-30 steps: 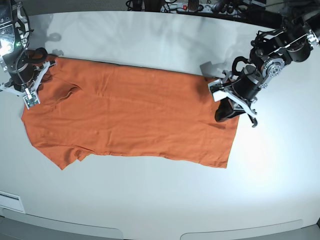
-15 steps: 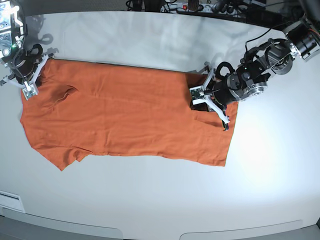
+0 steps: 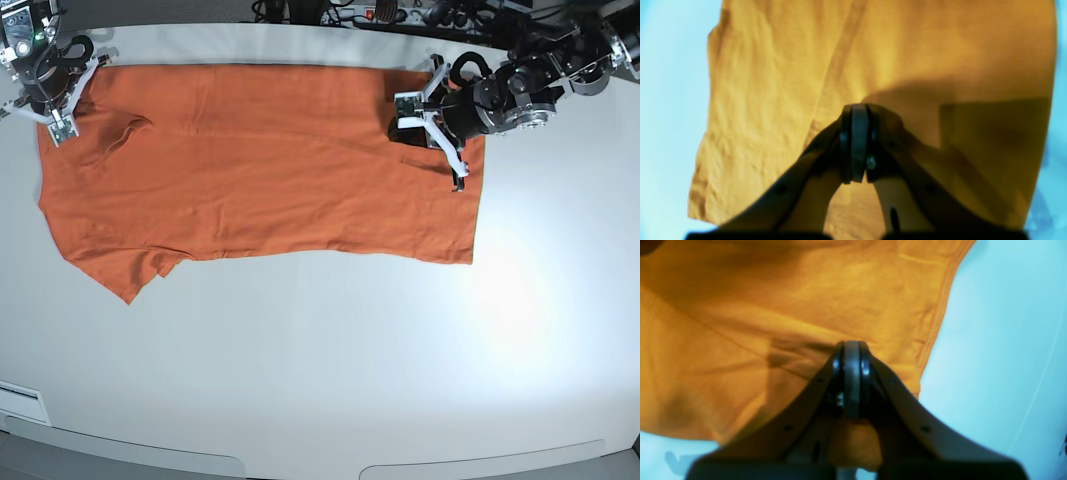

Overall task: Fold the T-shirt properly
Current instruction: 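Lower the shoulder edge and release it with both grippers, then move the left gripper to the hem corner and grasp it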

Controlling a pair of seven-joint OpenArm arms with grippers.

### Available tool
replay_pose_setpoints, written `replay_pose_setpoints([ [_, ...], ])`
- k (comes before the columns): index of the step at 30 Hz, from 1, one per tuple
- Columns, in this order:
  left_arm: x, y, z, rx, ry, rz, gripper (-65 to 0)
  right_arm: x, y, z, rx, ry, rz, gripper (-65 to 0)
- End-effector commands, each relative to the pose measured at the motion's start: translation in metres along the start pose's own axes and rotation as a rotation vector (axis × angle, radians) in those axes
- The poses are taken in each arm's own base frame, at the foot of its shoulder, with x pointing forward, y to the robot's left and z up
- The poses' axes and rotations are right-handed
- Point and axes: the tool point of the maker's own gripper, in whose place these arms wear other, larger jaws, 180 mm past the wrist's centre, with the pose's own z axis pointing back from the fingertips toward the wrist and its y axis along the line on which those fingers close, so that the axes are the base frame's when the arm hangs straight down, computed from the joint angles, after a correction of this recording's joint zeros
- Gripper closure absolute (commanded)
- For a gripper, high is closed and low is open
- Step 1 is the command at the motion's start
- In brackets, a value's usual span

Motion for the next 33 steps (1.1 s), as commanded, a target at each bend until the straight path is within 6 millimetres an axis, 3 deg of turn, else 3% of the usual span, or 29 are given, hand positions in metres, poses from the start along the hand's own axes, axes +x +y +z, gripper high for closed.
replay_pose_setpoints([
  [1, -0.011, -0.016, 0.006, -0.061, 0.053, -0.018, 0.0, -0.025, 0.019, 0.003, 0.070, 0.099, 0.015, 0.0],
  [5, -0.015, -0.026, 0.014, -0.065, 0.071, -0.046, 0.0, -0.051, 0.025, 0.010, 0.057, 0.174, 0.014, 0.0],
  [9, -0.025, -0.025, 0.018, -0.038, 0.110, -0.087, 0.0, -0.072, 0.018, 0.016, -0.016, 0.238, 0.024, 0.0],
  [16, -0.024, -0.018, 0.019, -0.003, 0.112, -0.098, 0.0, -0.083, 0.025, 0.019, -0.026, 0.285, -0.028, 0.0],
  [20, -0.007, -0.015, 0.022, 0.016, 0.068, -0.105, 0.0, -0.072, 0.019, 0.020, -0.062, 0.248, -0.021, 0.0],
  [27, 0.031, 0.020, 0.033, 0.217, -0.034, -0.049, 0.0, -0.028, -0.008, 0.037, -0.224, 0.124, 0.031, 0.0],
  [33, 0.031, 0.051, 0.044, 0.394, -0.006, -0.117, 0.0, 0.010, -0.019, 0.052, -0.295, -0.011, 0.069, 0.0],
])
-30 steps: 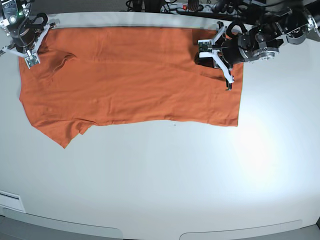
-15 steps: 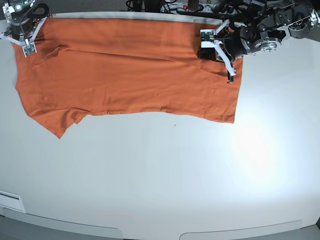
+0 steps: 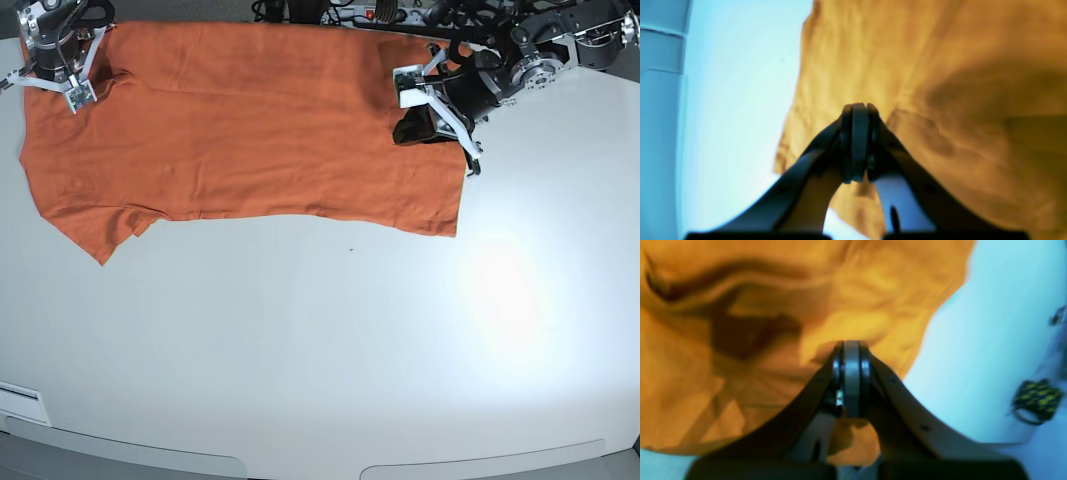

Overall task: Fold the T-shirt properly
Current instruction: 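Move the left gripper to the hem corner and grasp it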

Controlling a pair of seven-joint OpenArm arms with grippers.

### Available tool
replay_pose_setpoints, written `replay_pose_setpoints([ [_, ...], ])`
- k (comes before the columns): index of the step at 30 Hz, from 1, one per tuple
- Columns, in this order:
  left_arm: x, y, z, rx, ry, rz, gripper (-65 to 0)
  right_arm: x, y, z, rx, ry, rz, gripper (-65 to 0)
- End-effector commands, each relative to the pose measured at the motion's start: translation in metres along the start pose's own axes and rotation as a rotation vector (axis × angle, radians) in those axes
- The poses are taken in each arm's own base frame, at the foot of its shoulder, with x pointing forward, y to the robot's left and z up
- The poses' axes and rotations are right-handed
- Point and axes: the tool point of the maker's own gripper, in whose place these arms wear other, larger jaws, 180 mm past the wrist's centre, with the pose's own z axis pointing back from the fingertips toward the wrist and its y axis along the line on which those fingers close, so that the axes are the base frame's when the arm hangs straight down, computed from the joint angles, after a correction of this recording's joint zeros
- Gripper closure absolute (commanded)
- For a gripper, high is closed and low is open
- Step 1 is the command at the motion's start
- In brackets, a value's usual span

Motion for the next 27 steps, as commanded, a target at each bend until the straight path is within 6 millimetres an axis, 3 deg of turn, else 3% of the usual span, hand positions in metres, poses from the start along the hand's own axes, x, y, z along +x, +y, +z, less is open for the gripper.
replay_pose_setpoints([
  [1, 0.001, 0.016, 0.004, 0.060, -0.003, -0.024, 0.0, 0.010, -0.014, 0.005, -0.060, -0.040, 0.014, 0.0],
  [6, -0.017, 0.057, 0.007, 0.229, 0.069, 0.151, 0.0, 0.025, -0.050, 0.017, -0.258, -0.094, 0.039, 0.0],
  [8, -0.030, 0.072, 0.001, 0.241, 0.095, 0.253, 0.0, 0.031, -0.058, 0.019, -0.295, -0.110, 0.037, -5.4],
  [11, -0.056, 0.108, -0.007, 0.315, 0.098, 0.417, 0.0, 0.037, -0.066, 0.019, -0.325, -0.121, 0.009, -14.6],
  [16, -0.117, 0.161, -0.004, 0.544, 0.127, 0.582, 0.0, 0.037, -0.070, 0.018, -0.335, -0.107, -0.005, -15.5],
  [17, -0.131, 0.163, -0.004, 0.567, 0.154, 0.605, -2.2, 0.037, -0.069, 0.017, -0.329, -0.107, -0.010, -15.5],
  [20, -0.158, 0.154, -0.009, 0.569, 0.229, 0.760, -31.7, 0.038, -0.068, 0.017, -0.325, -0.111, -0.013, -15.5],
  [21, -0.159, 0.149, -0.012, 0.556, 0.239, 0.813, -36.1, 0.038, -0.068, 0.017, -0.325, -0.112, -0.013, -15.5],
  [27, -0.142, 0.121, -0.035, 0.423, 0.206, 0.999, -36.2, 0.038, -0.068, 0.017, -0.325, -0.109, -0.014, -15.5],
])
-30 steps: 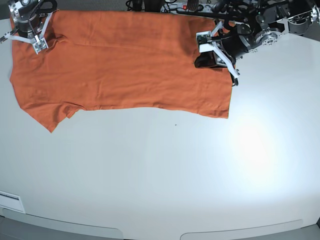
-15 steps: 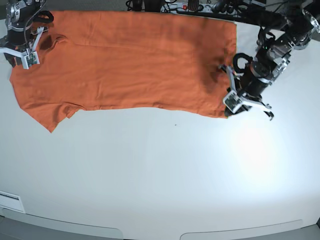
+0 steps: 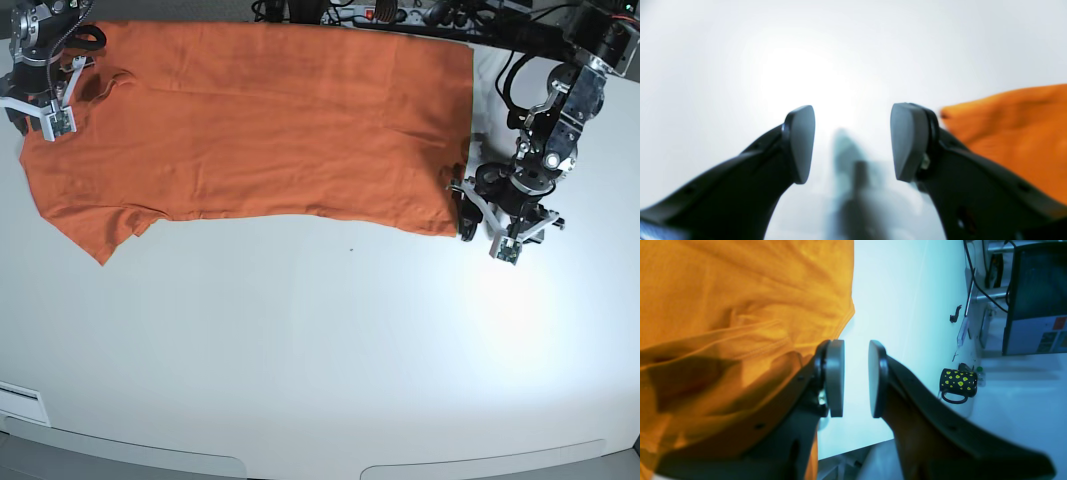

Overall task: Fold the T-shirt properly
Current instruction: 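Move the left gripper to the hem corner and grasp it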

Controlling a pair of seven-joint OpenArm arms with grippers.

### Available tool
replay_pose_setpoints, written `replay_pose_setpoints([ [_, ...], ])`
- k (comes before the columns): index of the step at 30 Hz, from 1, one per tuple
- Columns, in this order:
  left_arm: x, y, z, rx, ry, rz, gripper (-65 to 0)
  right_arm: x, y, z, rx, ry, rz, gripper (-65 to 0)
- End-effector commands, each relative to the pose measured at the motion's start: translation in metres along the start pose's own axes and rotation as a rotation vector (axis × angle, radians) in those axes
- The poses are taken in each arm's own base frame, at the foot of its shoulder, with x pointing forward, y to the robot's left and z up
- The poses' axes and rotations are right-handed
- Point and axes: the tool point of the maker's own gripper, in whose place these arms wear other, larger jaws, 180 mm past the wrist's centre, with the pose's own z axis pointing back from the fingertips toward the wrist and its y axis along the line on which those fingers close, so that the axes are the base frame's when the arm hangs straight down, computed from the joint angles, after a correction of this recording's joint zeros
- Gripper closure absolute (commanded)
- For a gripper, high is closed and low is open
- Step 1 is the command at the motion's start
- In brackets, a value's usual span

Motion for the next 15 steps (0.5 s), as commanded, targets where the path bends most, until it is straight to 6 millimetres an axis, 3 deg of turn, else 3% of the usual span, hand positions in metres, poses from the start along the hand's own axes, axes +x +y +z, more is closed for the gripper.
replay_pose_setpoints([
  [1, 0.014, 0.000, 0.002, -0.022, -0.022, -0.002, -36.2, 0.006, -0.010, 0.002, -0.030, -0.023, 0.000, -15.5],
  [5, 0.019, -0.021, 0.004, -0.152, -0.007, 0.090, -36.2, 0.005, -0.010, 0.002, -0.031, -0.016, 0.000, -15.5],
  [8, 0.028, -0.020, 0.007, -0.189, -0.037, 0.133, -36.2, 0.005, -0.010, 0.002, -0.031, -0.016, 0.000, -15.5],
  [15, 0.029, -0.023, 0.008, -0.212, -0.034, 0.139, -36.2, 0.005, -0.010, 0.002, -0.031, -0.017, 0.000, -15.5],
])
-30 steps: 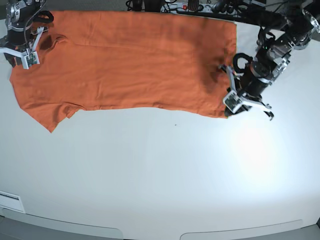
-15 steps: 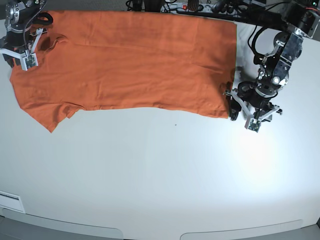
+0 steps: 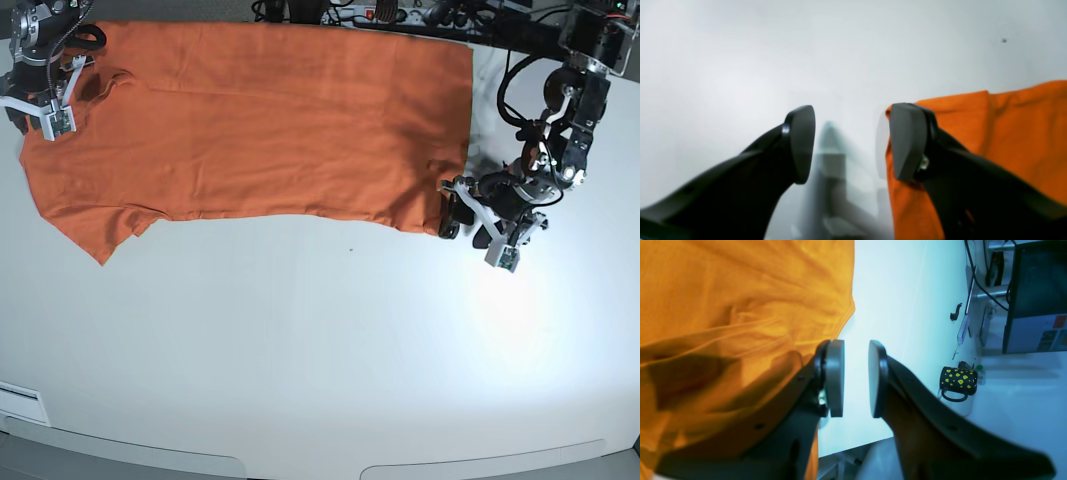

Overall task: Fold the T-shirt properly
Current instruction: 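Move the left gripper to the hem corner and grasp it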

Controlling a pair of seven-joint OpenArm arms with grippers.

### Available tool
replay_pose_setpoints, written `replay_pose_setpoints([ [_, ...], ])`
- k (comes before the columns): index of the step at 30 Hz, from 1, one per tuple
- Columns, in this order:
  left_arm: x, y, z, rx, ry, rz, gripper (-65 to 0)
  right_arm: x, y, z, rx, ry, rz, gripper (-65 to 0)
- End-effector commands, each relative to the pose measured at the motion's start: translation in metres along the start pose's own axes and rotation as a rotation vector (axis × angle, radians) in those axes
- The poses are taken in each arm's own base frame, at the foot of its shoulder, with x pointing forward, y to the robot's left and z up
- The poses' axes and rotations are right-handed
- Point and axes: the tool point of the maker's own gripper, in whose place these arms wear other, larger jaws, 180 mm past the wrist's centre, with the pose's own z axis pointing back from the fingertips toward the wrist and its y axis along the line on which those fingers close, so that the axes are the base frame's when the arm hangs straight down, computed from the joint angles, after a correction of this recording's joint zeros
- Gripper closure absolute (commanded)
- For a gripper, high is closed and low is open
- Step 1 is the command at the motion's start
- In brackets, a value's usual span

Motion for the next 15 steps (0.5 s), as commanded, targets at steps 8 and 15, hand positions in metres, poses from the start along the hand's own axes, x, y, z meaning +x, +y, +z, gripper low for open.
replay_pose_setpoints([
  [8, 0.015, -0.009, 0.006, -0.084, -0.026, -0.009, -36.2, 0.007, -0.010, 0.002, -0.032, -0.025, 0.001, -15.5],
  [15, 0.030, -0.009, 0.018, -0.162, -0.059, 0.042, -36.2, 0.007, -0.010, 0.002, -0.032, -0.026, 0.001, -15.5],
])
